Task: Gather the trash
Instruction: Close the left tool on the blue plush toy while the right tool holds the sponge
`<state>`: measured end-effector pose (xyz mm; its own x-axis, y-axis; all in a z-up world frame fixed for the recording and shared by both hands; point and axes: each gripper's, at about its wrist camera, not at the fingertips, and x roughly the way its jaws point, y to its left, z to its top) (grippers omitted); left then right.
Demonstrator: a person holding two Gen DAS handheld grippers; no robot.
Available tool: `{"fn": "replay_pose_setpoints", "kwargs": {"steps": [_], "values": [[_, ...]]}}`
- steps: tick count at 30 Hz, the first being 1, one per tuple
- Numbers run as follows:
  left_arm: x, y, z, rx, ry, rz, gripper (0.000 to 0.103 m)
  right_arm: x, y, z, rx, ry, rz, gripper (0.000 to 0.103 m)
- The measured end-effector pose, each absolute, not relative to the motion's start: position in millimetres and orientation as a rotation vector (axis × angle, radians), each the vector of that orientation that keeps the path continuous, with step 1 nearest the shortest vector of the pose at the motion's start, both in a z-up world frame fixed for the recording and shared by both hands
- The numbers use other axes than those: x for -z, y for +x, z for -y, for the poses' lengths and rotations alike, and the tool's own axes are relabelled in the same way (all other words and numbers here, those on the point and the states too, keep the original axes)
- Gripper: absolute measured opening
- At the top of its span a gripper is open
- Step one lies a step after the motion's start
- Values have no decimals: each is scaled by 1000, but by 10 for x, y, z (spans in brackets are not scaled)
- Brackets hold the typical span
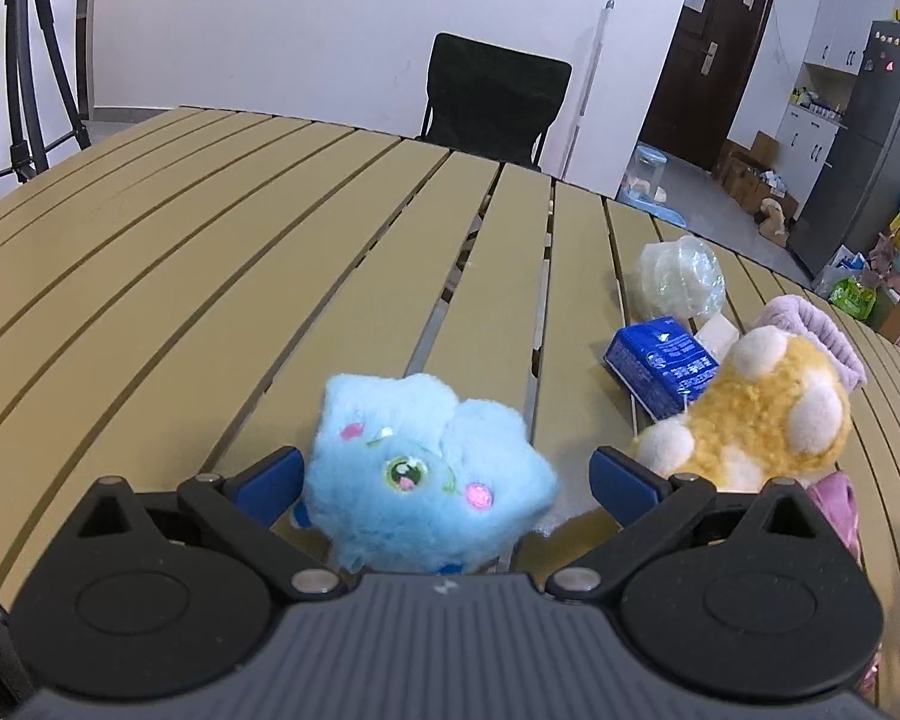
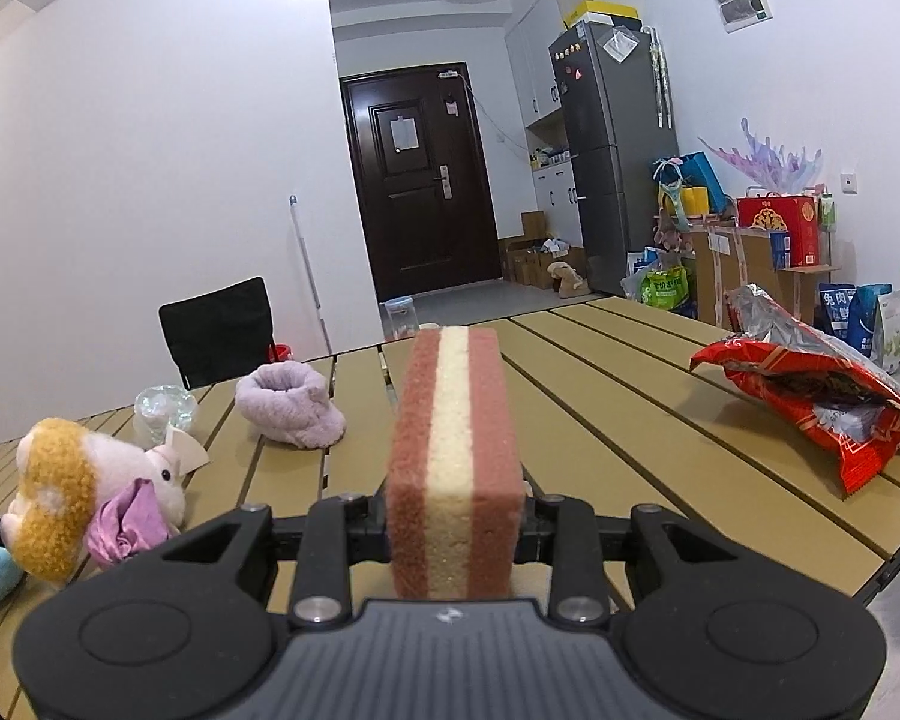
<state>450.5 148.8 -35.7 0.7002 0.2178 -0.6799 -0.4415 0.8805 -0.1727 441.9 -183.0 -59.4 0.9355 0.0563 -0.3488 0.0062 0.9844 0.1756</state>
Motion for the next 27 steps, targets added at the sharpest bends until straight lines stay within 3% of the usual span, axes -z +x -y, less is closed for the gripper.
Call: {"fn": "replay_pose_setpoints", "kwargs": {"steps": [10,12,14,27], "values": [[439,4535,-1472,-386,-311,-695,103,599,4412,1791,-47,168,-365,30],[440,4523,-1444,-387,-296,-689,98,593,4400,1784,-50,167,-363,30],[424,4500,-1407,-393,-272,-681,81,587,4390,1783,-52,167,-361,30],[311,4320,-1246,-381,-233,-634,78,513,4234,1860,-88,146,-342,30]]}}
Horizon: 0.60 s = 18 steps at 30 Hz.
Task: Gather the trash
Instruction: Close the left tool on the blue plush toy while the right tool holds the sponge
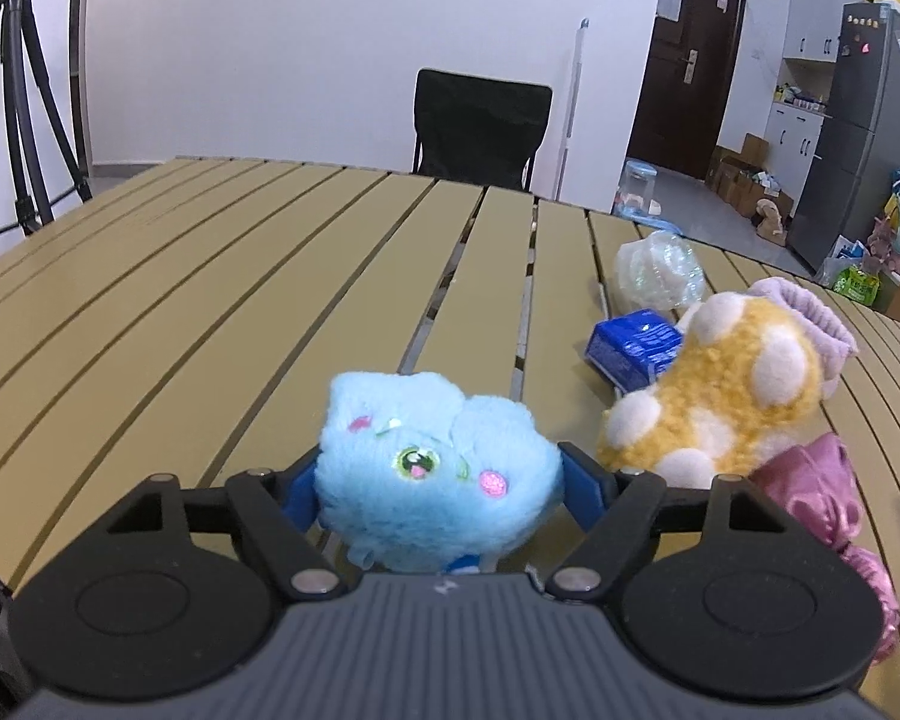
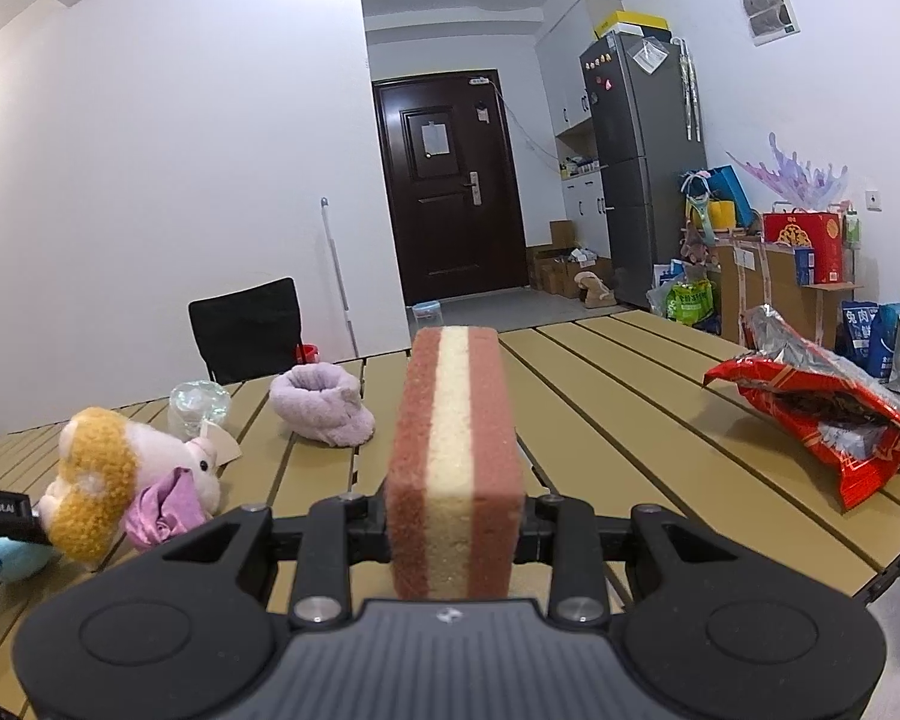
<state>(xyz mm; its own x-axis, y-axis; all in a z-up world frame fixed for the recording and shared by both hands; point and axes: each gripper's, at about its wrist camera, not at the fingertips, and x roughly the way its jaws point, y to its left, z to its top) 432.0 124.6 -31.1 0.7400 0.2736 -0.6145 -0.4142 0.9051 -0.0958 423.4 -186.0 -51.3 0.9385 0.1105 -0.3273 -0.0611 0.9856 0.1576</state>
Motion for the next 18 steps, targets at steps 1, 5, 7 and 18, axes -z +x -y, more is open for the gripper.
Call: {"fn": "replay_pose_setpoints", "kwargs": {"steps": [1,5,7,18], "values": [[287,4292,-1227,-379,-232,-628,78,505,4217,1869,-91,145,-340,30],[182,4152,-1165,-376,-237,-605,78,460,4119,1928,-101,139,-327,30],[133,4079,-1134,-372,-242,-594,78,447,4063,1955,-105,129,-325,30],[-72,3607,-912,-312,-266,-531,78,359,3709,2065,-144,95,-303,30]]}}
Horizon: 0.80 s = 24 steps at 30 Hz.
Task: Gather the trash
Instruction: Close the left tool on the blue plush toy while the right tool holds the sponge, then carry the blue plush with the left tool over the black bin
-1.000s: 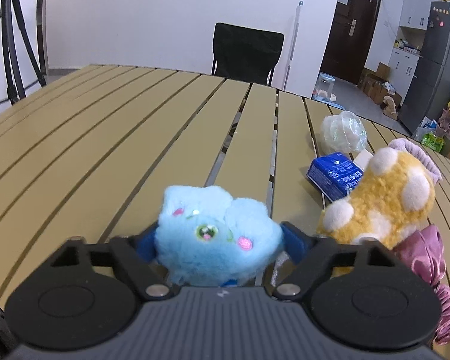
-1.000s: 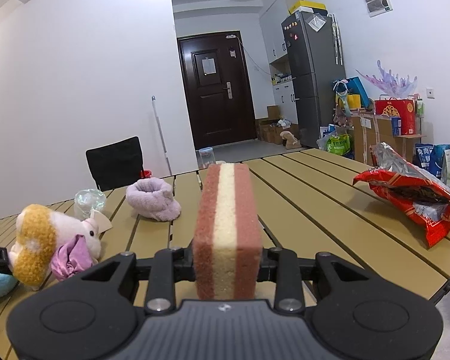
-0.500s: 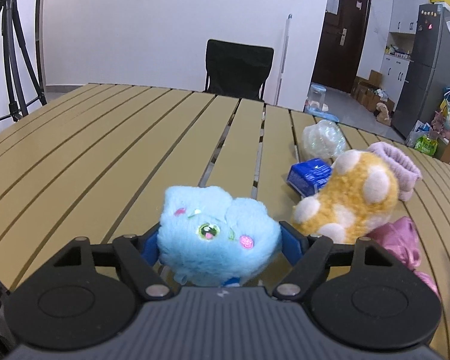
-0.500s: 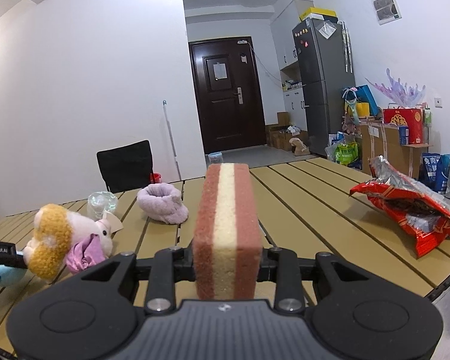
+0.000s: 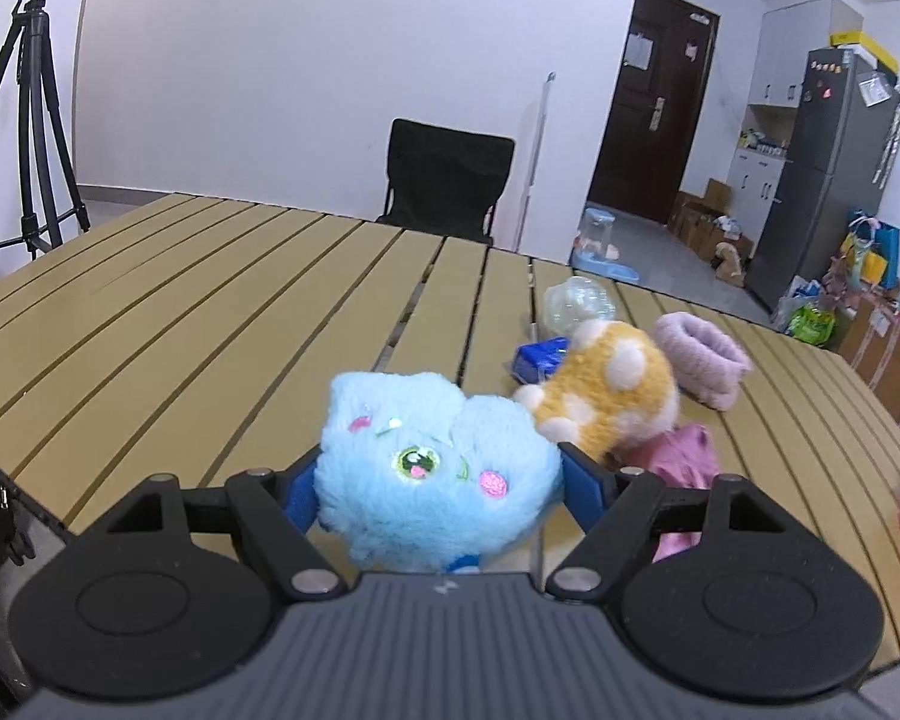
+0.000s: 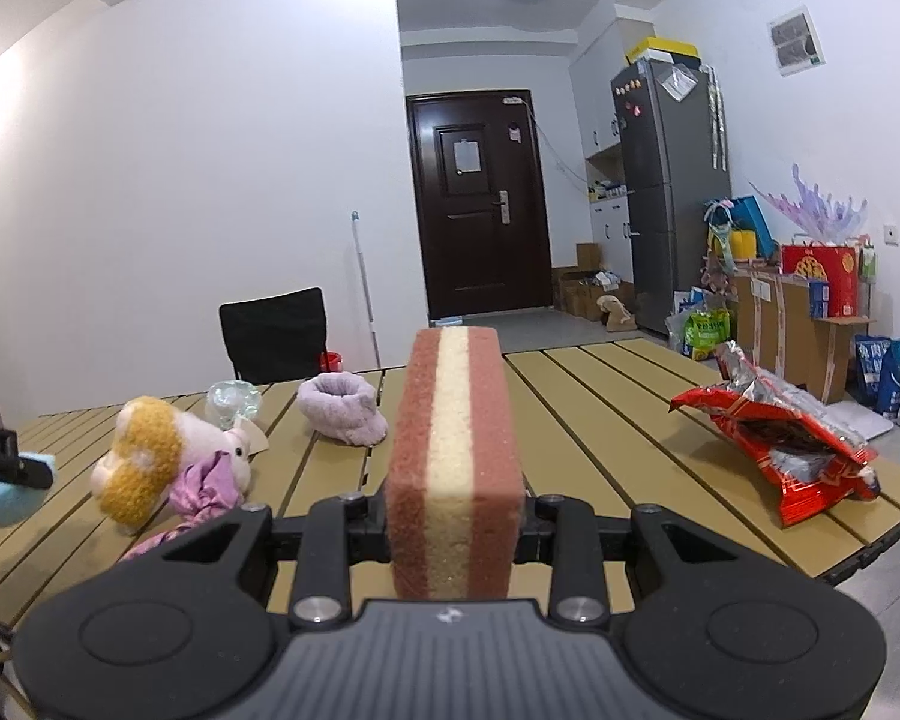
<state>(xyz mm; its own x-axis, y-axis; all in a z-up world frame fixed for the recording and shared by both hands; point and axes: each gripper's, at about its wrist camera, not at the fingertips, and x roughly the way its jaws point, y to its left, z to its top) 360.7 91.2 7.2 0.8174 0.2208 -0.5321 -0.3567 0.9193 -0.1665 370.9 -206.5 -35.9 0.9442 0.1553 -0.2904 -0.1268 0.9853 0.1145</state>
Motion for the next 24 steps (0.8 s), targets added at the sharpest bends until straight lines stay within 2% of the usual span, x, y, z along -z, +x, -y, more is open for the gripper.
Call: {"fn": "replay_pose_setpoints", "kwargs": {"steps": [16,24], "values": [[-99,2788,-567,-197,-300,-472,78,392,3046,2190,-170,27,-298,30],[21,2418,-450,-156,-293,-498,78,515,2707,2232,-168,18,-329,30]]}}
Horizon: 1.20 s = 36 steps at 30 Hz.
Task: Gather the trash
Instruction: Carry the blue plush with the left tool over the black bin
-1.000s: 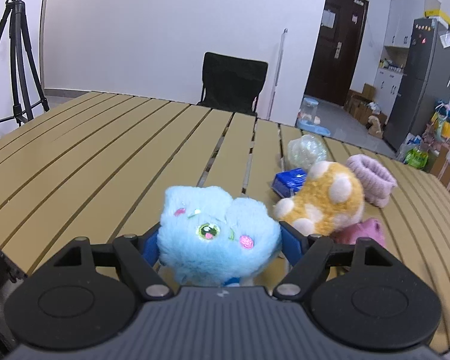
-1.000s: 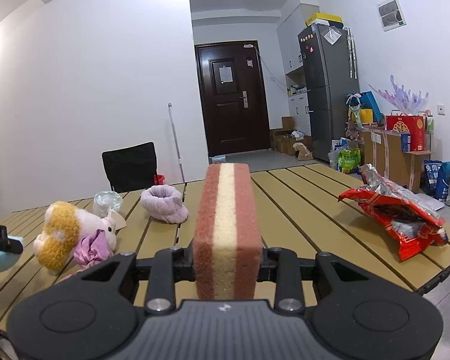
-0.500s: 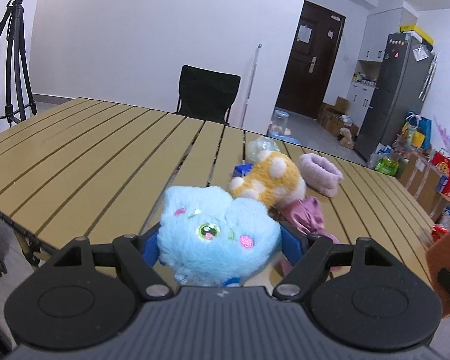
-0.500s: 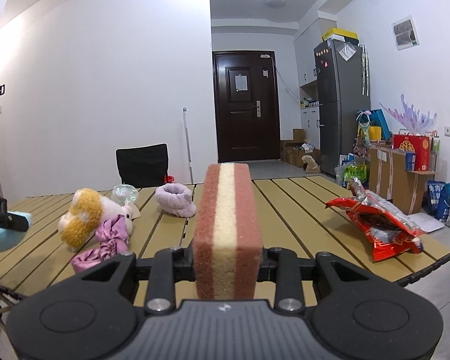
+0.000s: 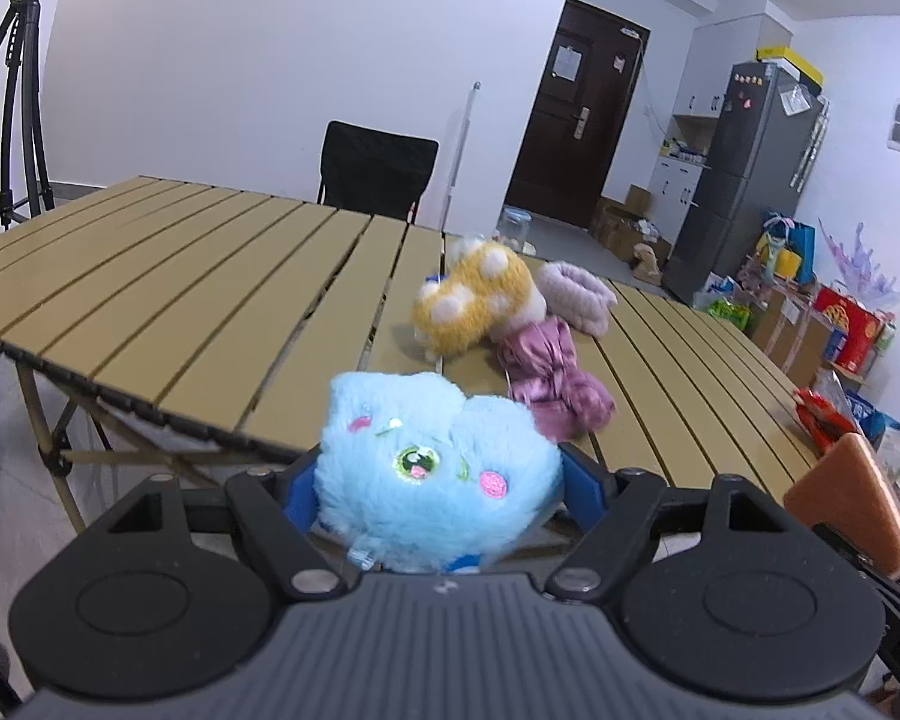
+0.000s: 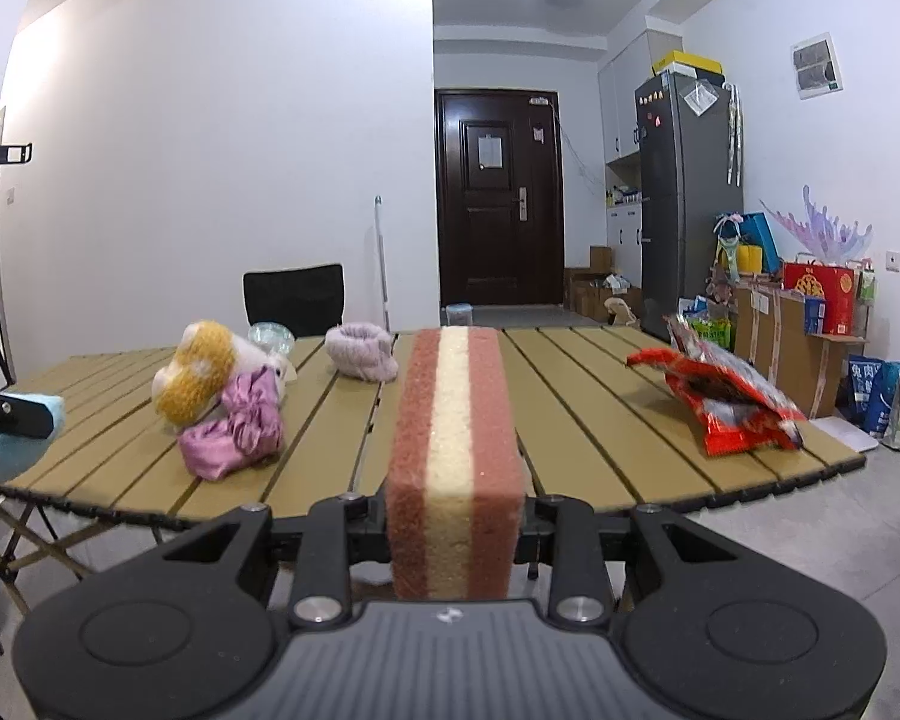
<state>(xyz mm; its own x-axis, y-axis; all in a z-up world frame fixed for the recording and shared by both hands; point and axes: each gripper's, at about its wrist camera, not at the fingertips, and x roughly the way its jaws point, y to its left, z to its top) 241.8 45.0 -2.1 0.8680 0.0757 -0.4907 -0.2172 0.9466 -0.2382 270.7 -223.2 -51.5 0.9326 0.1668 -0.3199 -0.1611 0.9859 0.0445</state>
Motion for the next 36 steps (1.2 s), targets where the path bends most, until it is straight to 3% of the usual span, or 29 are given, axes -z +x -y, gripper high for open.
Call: {"fn": "replay_pose_setpoints", "kwargs": {"steps": [16,36], "values": [[503,1939,-238,-114,-242,-627,78,1007,2146,2242,-175,-42,-500,30],[1137,1907,-75,-104,-172,-826,78,1692,1964,2539,-88,-76,-730,30]]}}
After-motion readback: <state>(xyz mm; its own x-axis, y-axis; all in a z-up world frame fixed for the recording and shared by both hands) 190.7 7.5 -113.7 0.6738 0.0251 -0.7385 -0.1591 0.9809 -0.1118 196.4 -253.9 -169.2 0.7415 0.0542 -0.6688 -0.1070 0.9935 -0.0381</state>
